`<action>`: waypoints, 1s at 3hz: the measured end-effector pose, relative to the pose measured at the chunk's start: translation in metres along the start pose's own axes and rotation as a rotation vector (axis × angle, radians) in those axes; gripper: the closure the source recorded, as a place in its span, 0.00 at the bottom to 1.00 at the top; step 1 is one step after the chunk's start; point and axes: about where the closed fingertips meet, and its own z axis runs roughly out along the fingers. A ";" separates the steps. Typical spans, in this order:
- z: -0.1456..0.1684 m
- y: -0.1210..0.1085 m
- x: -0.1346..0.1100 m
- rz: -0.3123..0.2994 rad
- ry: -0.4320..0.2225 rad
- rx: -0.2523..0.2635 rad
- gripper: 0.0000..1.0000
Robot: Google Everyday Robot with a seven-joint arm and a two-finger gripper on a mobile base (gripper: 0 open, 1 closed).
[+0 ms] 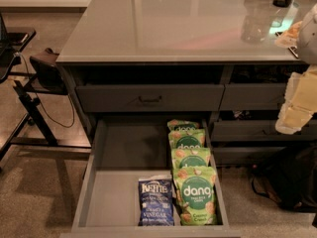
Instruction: Pick blue chip bag from middle drawer and place on counter
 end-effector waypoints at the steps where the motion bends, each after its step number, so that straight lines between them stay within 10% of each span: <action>1: 0.000 0.000 0.000 0.000 0.000 0.000 0.00; 3: 0.048 0.019 -0.014 -0.056 -0.077 -0.020 0.00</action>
Offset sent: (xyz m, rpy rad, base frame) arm 0.0026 0.0067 -0.0290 0.0301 0.0106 0.0242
